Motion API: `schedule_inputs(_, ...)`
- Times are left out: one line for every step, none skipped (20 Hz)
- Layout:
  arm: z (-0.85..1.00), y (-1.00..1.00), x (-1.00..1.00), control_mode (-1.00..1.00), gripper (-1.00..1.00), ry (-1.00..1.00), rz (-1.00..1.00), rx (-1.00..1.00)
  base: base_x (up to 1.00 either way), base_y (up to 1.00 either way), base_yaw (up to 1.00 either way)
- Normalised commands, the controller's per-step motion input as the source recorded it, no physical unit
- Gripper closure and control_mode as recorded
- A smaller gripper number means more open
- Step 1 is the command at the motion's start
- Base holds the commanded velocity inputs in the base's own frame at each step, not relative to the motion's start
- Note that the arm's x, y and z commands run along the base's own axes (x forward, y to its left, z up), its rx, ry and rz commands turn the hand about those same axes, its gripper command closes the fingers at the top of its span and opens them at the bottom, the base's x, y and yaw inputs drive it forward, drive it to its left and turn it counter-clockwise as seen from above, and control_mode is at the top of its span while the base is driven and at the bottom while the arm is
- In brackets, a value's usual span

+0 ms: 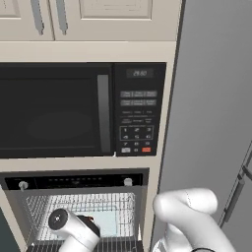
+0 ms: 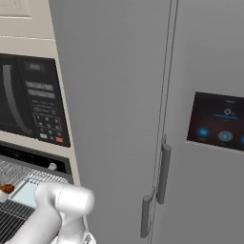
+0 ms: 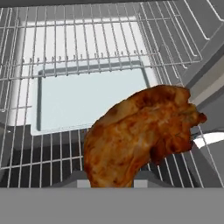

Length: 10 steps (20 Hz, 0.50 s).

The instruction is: Place the chicken drumstick on the bottom rack of the oven.

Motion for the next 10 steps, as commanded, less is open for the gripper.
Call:
schedule_inputs(-0.89,0.0,0.24,-1.0,1.0,0.0,0.06,-0.15,0.0,0.0,0.0)
schedule_inputs(-0.66,0.0,0.26,-1.0,1.0,0.0,0.03,-0.09,0.0,0.0,0.0)
schedule_inputs(-0.61,0.04,0.3,-1.0,1.0,0.03,0.0,-0.05,0.0,0.0,0.0)
schedule_inputs(-0.36,0.0,0.28,-1.0,1.0,0.01,0.0,0.0,0.0,0.0,0.0)
schedule_inputs(-0.4,0.0,0.24,-1.0,1.0,0.0,0.0,0.0,0.0,0.0,0.0)
schedule_inputs(-0.29,0.03,0.26,-1.0,1.0,-0.01,0.0,0.0,0.0,0.0,0.0)
schedule_inputs(-0.26,0.0,0.29,-1.0,1.0,0.0,0.0,0.0,0.0,0.0,0.0)
schedule_inputs(-0.21,0.0,0.36,-1.0,1.0,0.0,0.0,0.0,0.0,0.0,0.0)
schedule_inputs(-0.29,0.0,0.42,-1.0,1.0,0.0,0.0,0.0,0.0,0.0,0.0)
schedule_inputs(-0.46,0.08,0.45,-1.0,1.0,0.0,0.0,0.0,0.0,0.0,0.0)
